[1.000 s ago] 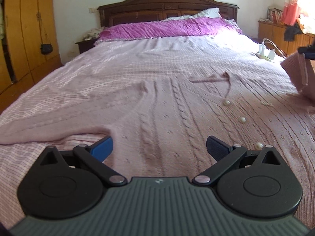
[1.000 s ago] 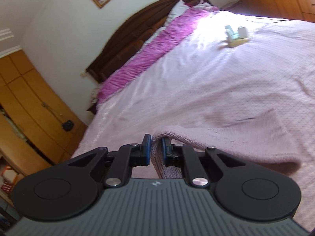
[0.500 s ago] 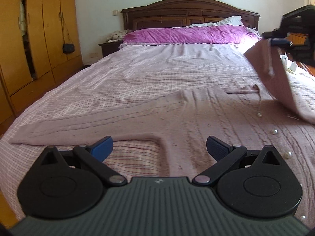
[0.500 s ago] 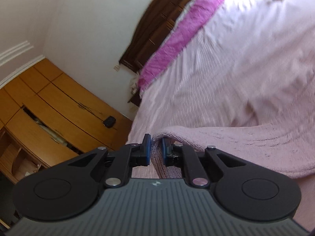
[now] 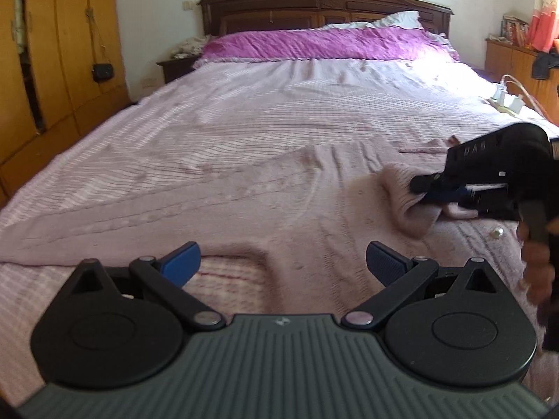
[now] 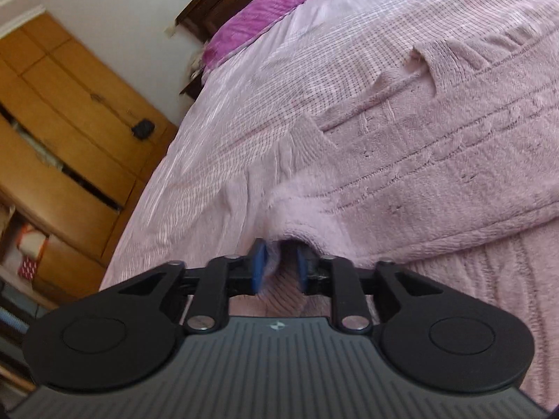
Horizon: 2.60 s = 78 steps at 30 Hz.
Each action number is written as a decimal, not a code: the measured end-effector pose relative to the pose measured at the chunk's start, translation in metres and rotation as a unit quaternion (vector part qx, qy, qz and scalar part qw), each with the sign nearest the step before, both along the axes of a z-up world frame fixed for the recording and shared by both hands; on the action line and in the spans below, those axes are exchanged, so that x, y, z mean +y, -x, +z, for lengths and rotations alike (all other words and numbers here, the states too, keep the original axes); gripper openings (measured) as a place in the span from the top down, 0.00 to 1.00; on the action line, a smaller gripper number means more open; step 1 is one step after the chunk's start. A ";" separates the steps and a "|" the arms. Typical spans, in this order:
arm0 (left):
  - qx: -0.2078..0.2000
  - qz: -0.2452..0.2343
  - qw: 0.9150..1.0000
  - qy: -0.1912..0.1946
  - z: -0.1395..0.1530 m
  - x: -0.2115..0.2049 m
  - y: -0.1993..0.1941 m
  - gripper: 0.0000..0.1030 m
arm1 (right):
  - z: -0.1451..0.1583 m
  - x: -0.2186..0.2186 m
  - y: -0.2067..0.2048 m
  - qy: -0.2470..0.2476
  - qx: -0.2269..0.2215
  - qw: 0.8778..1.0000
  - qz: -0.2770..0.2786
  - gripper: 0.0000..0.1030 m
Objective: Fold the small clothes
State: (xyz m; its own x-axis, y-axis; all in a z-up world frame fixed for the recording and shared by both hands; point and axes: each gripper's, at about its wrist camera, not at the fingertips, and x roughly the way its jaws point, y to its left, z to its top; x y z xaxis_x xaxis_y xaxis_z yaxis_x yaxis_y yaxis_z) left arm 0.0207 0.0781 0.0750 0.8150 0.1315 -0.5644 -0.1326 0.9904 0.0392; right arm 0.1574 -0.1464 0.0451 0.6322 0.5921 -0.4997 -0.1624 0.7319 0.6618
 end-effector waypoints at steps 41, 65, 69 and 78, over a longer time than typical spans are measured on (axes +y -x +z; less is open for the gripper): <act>0.018 0.034 0.958 -0.285 -0.032 -0.071 -0.108 0.74 | -0.028 -0.209 0.057 0.287 -0.087 0.951 -0.070 0.41; 0.051 0.053 0.997 -0.036 -0.048 -0.027 -0.108 0.26 | -0.037 -0.211 0.043 0.247 -0.090 0.959 -0.107 0.38; 0.056 0.052 0.997 -0.022 -0.041 -0.018 -0.100 0.25 | -0.038 -0.211 0.044 0.245 -0.091 0.959 -0.107 0.36; 0.041 0.124 0.991 -0.023 -0.008 0.035 -0.053 0.26 | -0.016 -0.212 0.063 0.227 -0.086 0.965 -0.098 0.33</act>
